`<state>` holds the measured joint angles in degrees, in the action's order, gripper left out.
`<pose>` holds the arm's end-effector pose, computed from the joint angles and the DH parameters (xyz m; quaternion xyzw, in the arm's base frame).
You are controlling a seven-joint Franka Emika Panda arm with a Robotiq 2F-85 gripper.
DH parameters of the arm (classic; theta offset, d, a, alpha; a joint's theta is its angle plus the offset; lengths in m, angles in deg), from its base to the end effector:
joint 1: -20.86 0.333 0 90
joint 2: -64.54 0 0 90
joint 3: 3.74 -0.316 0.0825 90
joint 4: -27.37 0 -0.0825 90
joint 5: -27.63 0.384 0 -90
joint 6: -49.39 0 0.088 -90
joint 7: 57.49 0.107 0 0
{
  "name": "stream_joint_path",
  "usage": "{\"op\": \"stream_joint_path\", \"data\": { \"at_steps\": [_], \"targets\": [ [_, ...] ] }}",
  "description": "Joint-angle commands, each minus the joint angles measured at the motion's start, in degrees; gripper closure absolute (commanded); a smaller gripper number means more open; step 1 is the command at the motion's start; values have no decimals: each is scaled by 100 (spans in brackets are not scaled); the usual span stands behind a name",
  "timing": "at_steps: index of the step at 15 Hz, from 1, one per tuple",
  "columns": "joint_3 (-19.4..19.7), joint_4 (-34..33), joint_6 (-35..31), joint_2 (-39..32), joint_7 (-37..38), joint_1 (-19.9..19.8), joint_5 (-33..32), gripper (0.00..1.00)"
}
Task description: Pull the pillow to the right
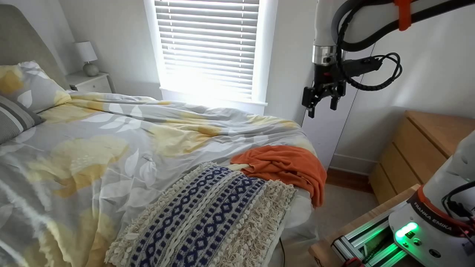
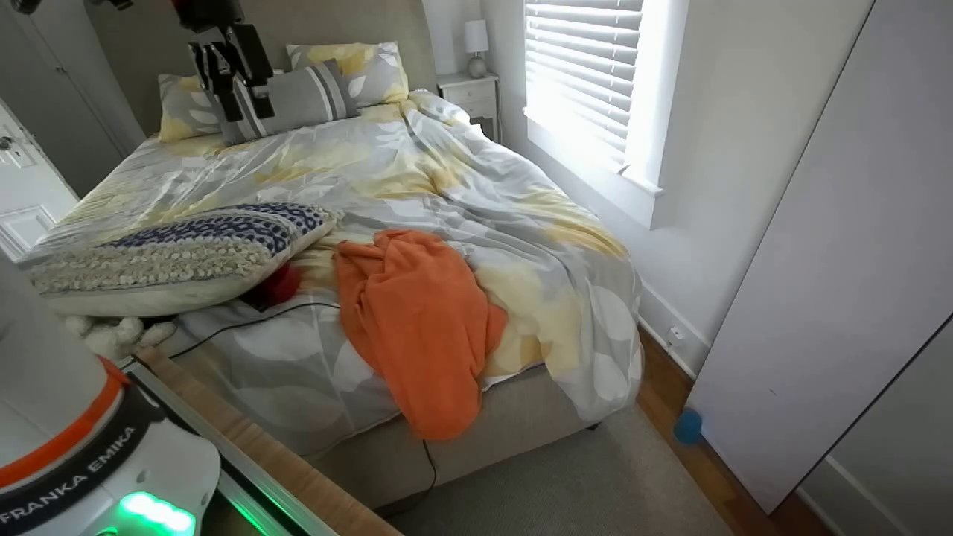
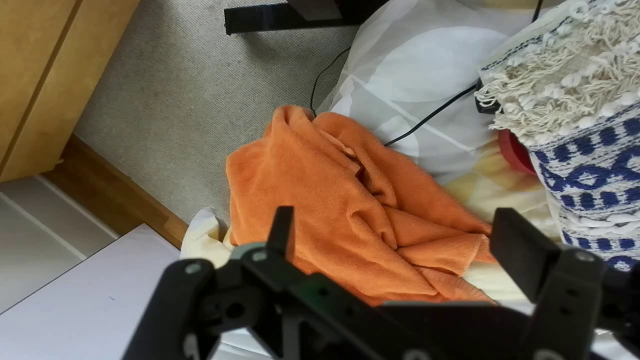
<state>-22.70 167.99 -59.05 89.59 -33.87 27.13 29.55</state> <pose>0.3593 0.1750 0.4361 0.9959 -0.0120 -0.0447 0.0777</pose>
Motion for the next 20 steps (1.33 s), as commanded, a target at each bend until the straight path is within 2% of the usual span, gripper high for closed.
{"op": "stream_joint_path", "data": {
  "at_steps": [1,11,17,20],
  "targets": [
    [99,-6,7,-16,38,108,-44,0],
    [96,-16,-9,-73,23,147,27,0],
    [232,50,-18,-666,-655,657,1310,0],
    [347,250,-339,-971,-1342,818,1968,0]
  ]
}}
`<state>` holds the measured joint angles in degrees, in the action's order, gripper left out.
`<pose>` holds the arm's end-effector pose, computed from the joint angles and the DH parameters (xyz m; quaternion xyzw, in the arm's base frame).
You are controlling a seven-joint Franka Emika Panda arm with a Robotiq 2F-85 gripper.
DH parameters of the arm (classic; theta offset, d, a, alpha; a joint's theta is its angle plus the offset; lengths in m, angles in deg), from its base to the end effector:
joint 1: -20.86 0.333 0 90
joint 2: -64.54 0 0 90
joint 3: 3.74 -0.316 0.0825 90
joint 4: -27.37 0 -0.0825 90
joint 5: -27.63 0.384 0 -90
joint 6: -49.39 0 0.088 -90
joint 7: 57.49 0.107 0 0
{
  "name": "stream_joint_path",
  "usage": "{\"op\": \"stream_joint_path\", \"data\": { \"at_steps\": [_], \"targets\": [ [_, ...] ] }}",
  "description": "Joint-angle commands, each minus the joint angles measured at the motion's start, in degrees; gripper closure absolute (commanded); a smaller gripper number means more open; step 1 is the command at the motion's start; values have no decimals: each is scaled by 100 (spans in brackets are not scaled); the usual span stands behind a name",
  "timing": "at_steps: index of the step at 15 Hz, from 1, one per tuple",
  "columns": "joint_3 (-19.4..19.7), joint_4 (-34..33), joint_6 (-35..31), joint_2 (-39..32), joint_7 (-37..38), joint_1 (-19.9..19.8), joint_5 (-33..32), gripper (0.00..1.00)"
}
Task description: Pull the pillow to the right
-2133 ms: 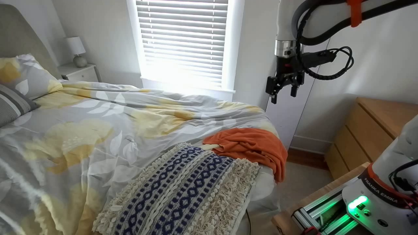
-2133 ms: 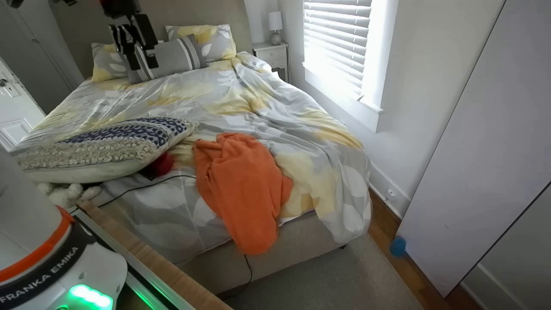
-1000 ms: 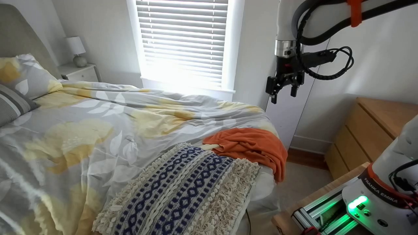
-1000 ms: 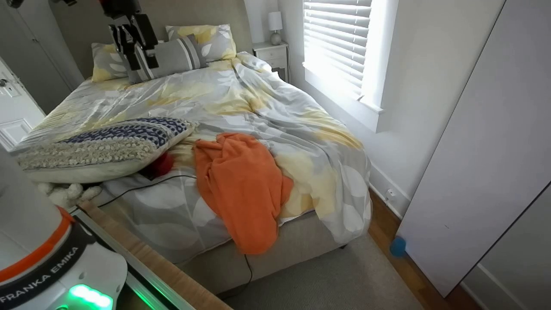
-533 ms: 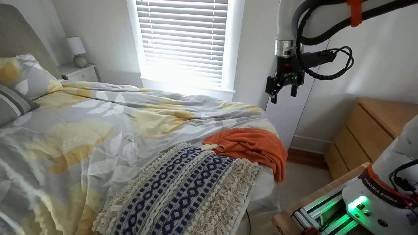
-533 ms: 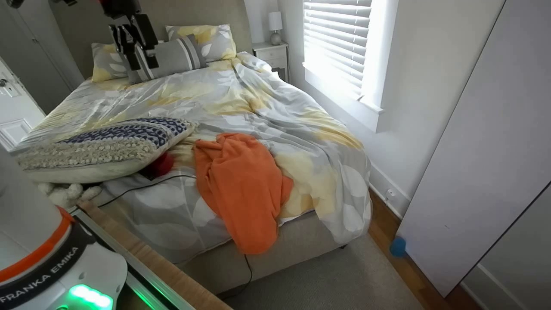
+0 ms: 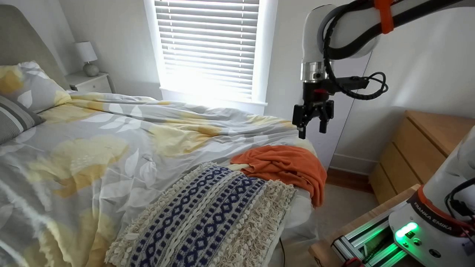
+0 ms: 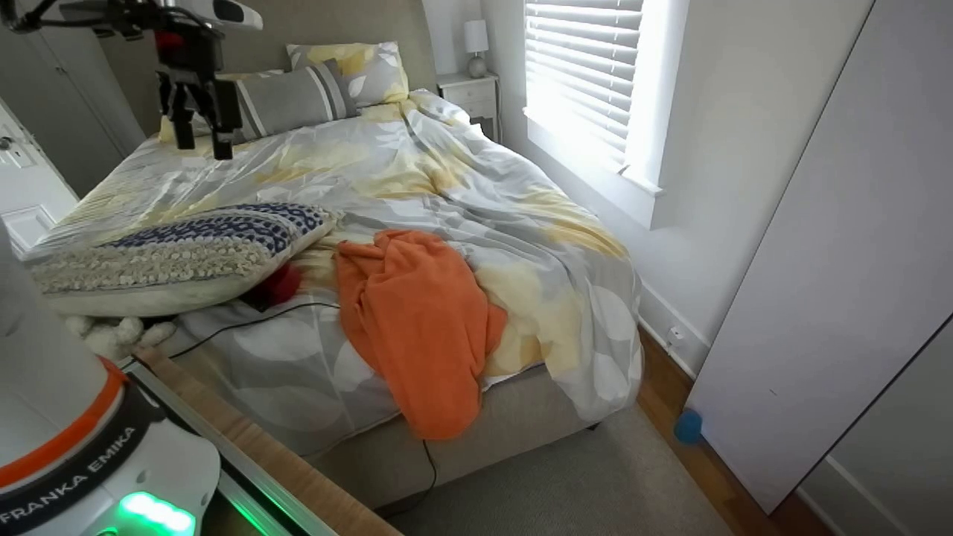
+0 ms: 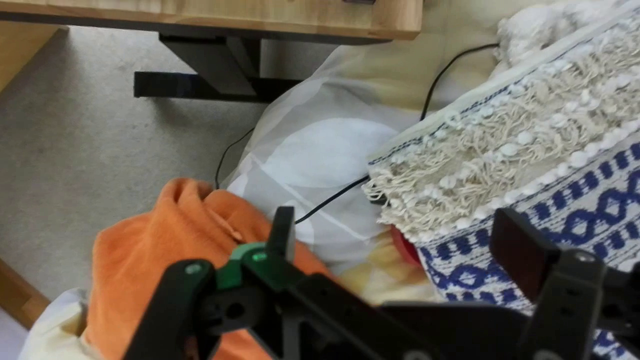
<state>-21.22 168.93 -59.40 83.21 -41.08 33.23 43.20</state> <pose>0.3429 0.2186 0.3887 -0.9884 -0.0425 0.1443 0.0199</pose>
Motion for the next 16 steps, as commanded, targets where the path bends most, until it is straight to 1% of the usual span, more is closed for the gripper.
{"op": "stream_joint_path", "data": {
  "at_steps": [1,5,9,10,16],
  "targets": [
    [241,192,-355,-441,-846,236,820,0],
    [455,596,-1008,-759,-2116,273,1649,0],
    [588,1005,-1911,-999,-3097,235,2072,0],
    [562,823,-1565,-910,-2667,198,1796,0],
    [589,824,-1628,-951,-2739,191,1809,0]
  ]
}}
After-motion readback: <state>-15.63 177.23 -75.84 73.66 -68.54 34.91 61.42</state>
